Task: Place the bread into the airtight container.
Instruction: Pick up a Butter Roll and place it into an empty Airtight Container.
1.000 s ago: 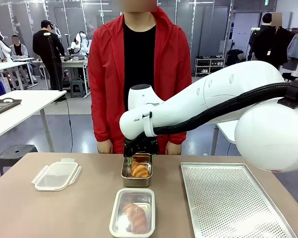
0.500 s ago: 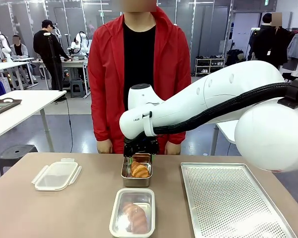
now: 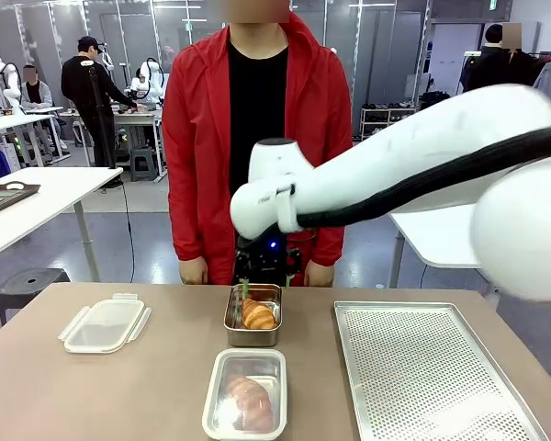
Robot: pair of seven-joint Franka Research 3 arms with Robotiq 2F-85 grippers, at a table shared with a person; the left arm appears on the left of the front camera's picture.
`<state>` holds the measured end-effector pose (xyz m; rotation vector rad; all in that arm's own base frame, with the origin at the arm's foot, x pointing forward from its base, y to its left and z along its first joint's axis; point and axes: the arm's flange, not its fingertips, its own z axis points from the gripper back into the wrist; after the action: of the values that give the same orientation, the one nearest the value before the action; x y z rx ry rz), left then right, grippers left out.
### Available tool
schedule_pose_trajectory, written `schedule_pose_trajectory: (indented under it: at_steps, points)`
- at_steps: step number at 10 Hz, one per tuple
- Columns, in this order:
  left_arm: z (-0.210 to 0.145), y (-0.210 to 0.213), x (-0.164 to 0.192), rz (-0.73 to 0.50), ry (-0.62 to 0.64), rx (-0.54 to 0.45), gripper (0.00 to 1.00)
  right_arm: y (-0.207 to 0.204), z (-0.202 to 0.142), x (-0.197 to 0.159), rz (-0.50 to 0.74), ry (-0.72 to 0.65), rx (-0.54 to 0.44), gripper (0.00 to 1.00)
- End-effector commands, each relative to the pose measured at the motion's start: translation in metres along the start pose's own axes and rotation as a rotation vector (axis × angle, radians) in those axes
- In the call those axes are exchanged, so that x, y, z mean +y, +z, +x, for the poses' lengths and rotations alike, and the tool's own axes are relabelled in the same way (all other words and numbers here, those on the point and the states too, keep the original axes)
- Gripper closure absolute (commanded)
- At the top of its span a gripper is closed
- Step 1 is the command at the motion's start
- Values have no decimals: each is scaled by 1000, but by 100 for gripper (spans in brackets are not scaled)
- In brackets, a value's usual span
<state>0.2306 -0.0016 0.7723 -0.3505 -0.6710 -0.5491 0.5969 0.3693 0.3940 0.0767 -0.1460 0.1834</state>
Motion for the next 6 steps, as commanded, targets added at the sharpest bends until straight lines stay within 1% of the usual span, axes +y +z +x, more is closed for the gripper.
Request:
schedule_pose_trajectory:
  at_steps: [1,3,4,6]
  points:
    - [0,1,-1,-19,-15,-2,0,44,-54,-45,87,44,-20,0]
    - [0,1,-1,-19,-15,-2,0,86,-93,-87,141,82,-26,0]
    - [0,1,-1,-19,-15,-2,0,110,-112,-114,195,101,-43,0]
    - [0,1,-1,-19,-15,-2,0,166,-159,-171,241,162,-94,0]
